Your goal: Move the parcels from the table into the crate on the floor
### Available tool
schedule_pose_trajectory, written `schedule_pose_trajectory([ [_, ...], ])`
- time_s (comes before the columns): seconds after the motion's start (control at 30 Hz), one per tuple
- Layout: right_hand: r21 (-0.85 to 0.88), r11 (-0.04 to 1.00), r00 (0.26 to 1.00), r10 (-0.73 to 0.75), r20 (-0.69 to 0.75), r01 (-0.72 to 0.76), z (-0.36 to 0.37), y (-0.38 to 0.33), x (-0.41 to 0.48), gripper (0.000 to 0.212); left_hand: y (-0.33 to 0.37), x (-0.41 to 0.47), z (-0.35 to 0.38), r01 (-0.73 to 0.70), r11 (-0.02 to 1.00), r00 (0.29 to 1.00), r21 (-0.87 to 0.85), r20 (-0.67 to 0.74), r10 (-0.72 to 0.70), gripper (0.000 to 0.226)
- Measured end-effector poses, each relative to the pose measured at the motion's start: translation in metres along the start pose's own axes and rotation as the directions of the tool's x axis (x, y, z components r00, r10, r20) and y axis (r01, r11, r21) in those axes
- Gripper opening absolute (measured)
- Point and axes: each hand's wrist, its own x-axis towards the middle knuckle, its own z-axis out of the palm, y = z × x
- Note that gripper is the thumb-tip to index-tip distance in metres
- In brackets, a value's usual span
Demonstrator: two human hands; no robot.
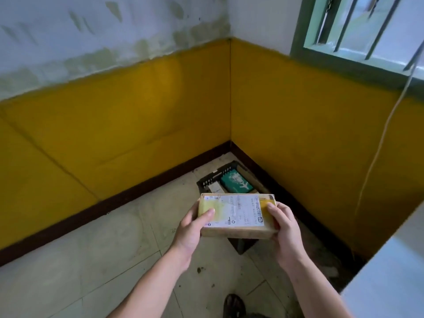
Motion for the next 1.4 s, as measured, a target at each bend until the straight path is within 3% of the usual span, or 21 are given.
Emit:
schedule_pose_trajectory([
  [0.27, -0.002, 0.999, 0.991, 0.041, -0.124, -0.041, 0.051, -0.036, 0.128, 0.019, 0.054, 0.160, -0.012, 0.066, 0.997, 0.990, 0.037, 0.125, -0.070, 0.047],
  [0.47, 0.033, 0.992, 0.950, 0.124, -0.285, -0.119, 0.094, -0.007, 0.232, 0.022, 0.051, 0.312, -0.026, 0.096, 0.989, 0.969, 0.109, 0.218, -0.118, 0.052],
  [0.53, 0.058, 0.982, 0.925, 0.190, -0.330, -0.180, 0.121, 0.009, 0.267, 0.028, 0.053, 0.368, -0.037, 0.092, 0.984, 0.959, 0.154, 0.251, -0.129, 0.053],
  [0.7, 0.004, 0.949, 0.849, 0.284, -0.445, -0.315, 0.177, 0.028, 0.335, 0.069, 0.067, 0.477, -0.064, 0.118, 0.957, 0.910, 0.264, 0.356, -0.210, 0.061],
  [0.83, 0.048, 0.939, 0.761, 0.306, -0.571, -0.342, 0.191, 0.038, 0.384, 0.050, 0.064, 0.537, -0.061, 0.197, 0.937, 0.883, 0.288, 0.363, -0.298, 0.062],
  [0.97, 0.149, 0.924, 0.682, 0.363, -0.635, -0.354, 0.182, 0.071, 0.424, 0.034, 0.031, 0.576, -0.044, 0.308, 0.895, 0.844, 0.322, 0.343, -0.413, 0.047],
  [1.13, 0.186, 0.905, 0.620, 0.400, -0.675, -0.381, 0.145, 0.149, 0.484, 0.021, -0.051, 0.640, -0.009, 0.246, 0.859, 0.826, 0.450, 0.366, -0.428, 0.041],
  [1.23, 0.216, 0.885, 0.589, 0.441, -0.677, -0.413, 0.120, 0.213, 0.523, 0.021, -0.108, 0.680, 0.009, 0.289, 0.834, 0.856, 0.471, 0.263, -0.445, 0.032],
  [1.4, 0.197, 0.863, 0.607, 0.473, -0.638, -0.465, 0.089, 0.301, 0.586, 0.015, -0.179, 0.745, 0.037, 0.303, 0.805, 0.888, 0.509, 0.157, -0.433, 0.024],
])
